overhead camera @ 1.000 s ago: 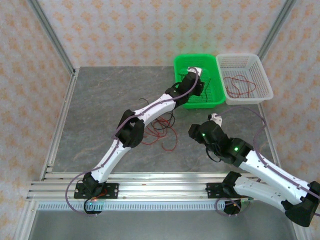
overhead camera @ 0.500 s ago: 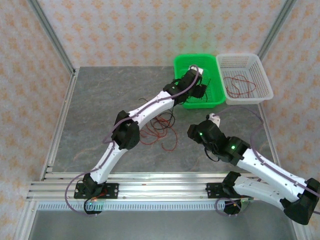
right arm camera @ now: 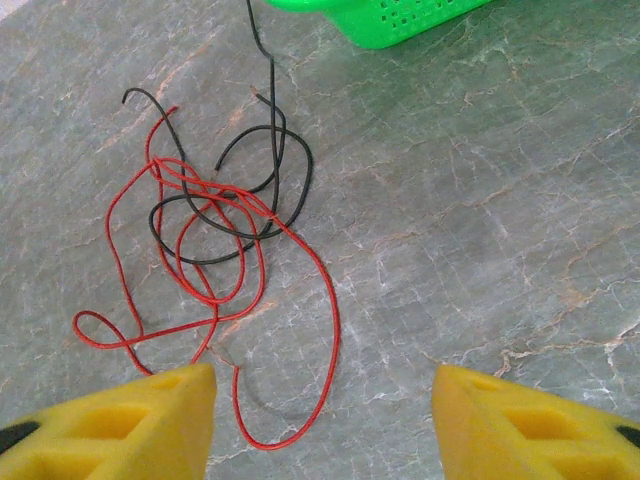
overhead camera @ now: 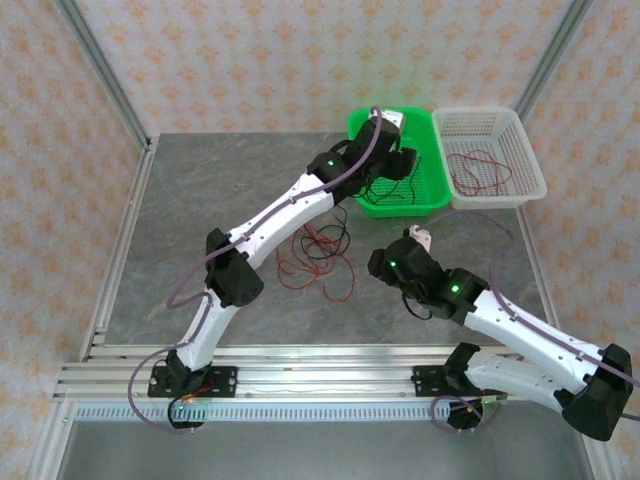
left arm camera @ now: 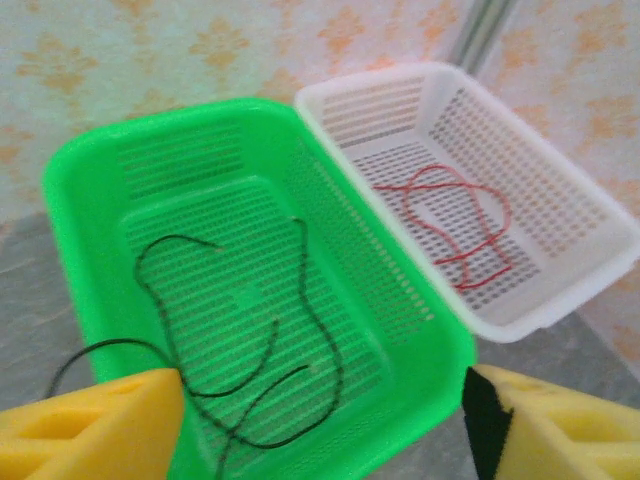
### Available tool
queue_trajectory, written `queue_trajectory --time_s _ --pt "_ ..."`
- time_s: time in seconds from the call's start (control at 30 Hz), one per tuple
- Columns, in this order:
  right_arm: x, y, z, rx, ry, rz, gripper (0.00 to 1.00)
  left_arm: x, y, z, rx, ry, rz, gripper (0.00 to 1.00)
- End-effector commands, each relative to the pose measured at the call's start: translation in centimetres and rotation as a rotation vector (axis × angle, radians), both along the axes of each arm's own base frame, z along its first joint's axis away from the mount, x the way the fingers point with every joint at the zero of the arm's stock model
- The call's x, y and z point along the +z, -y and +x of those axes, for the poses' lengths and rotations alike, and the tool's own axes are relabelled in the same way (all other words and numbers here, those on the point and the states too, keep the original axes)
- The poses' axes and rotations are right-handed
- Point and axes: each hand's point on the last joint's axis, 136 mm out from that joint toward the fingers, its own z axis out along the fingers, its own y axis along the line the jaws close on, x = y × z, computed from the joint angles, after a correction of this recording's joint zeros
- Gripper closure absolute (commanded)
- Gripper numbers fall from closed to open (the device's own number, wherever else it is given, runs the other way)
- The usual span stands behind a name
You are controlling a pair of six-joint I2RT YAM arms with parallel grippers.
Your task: Untangle the cables
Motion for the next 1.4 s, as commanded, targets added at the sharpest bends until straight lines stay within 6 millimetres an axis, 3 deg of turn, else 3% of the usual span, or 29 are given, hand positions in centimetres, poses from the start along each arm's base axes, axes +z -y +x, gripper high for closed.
queue_trajectory --time_s 0.0,0.07,0.17,0.33,0.53,0.77,1.03,1.27,1.37 --pt "1.7 -0.8 0.4 0.032 0.030 0.013 0.41 -2.1 -5.6 0.5 0.199 -0.107 0.064 0.36" --pt "2.3 -1.0 0.4 0.049 0.039 0.015 0.41 -4.9 -7.8 1.7 0.258 -0.174 0.064 0.42" --pt "3.1 -1.0 0.4 0.057 0.052 0.017 0.41 -9.3 -9.9 3.8 0.294 -0.284 -0.012 0.43" --pt "3.4 -0.7 0.2 0.052 0.058 0.023 0.41 -13.0 -10.7 6.1 0.300 -0.330 -0.090 0.37" --pt "3.0 -0.5 0.1 0.049 0.048 0.013 0.42 -15.5 -10.3 7.7 0.306 -0.371 -0.185 0.32" --pt "2.9 -0.6 0.3 0.050 0.046 -0.004 0.41 -17.3 -9.6 7.4 0.276 -0.412 -0.220 0.34" --pt "2.8 -0.7 0.3 0.054 0.043 -0.004 0.41 -18.1 -9.6 7.3 0.279 -0.424 -0.216 0.55" --pt "3.0 -0.5 0.2 0.051 0.046 0.004 0.41 -18.7 -9.6 7.2 0.284 -0.435 -0.212 0.59" --pt "3.3 -0.3 0.1 0.046 0.052 0.009 0.41 -19.2 -9.6 7.2 0.287 -0.443 -0.207 0.66"
